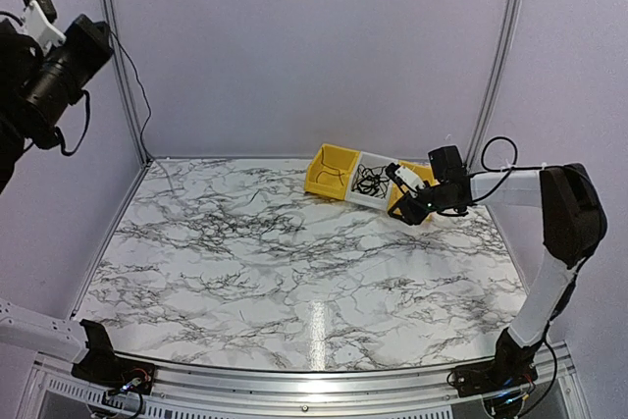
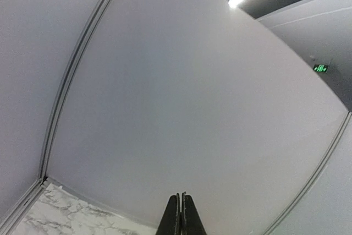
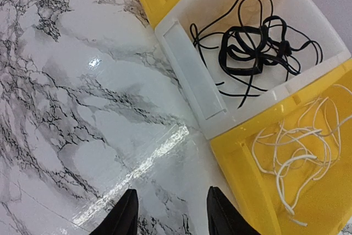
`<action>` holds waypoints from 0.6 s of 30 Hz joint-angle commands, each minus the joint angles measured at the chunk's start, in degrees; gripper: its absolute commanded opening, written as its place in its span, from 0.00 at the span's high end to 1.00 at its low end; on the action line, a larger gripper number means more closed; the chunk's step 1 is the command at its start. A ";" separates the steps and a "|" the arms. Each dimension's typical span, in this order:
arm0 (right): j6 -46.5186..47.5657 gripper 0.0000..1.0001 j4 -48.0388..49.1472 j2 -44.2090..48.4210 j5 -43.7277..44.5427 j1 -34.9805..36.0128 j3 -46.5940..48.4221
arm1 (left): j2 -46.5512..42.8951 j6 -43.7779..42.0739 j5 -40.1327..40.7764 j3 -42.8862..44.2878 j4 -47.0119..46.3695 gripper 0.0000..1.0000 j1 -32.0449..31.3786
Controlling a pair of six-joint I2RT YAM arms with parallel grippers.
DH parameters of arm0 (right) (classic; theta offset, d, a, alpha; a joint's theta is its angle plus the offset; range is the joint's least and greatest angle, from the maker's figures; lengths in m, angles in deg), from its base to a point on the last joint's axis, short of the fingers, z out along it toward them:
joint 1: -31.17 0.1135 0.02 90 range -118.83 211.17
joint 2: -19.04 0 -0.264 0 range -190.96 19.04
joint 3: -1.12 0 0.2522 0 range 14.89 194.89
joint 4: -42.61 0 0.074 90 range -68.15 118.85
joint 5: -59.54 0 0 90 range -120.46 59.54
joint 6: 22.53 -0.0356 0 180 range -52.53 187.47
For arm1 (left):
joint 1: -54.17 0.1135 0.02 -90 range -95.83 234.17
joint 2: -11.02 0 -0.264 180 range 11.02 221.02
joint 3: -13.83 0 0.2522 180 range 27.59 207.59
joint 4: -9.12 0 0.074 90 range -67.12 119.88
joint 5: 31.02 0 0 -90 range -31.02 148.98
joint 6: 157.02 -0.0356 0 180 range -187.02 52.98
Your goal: Untangle the cables
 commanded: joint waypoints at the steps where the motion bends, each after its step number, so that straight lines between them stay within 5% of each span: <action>1: 4.71 0.59 -7.08 3.70 -5.07 -1.64 -0.87 | -3.29 6.88 6.87 -10.39 8.96 1.00 -0.14; 10: 14.92 0.65 -12.63 6.87 -11.23 6.22 1.31 | -15.05 34.03 0.77 -36.95 18.50 1.00 -0.07; 18: 14.60 0.65 -11.94 3.20 -11.97 18.81 7.04 | -17.89 38.38 -4.36 -40.85 23.96 1.00 -0.14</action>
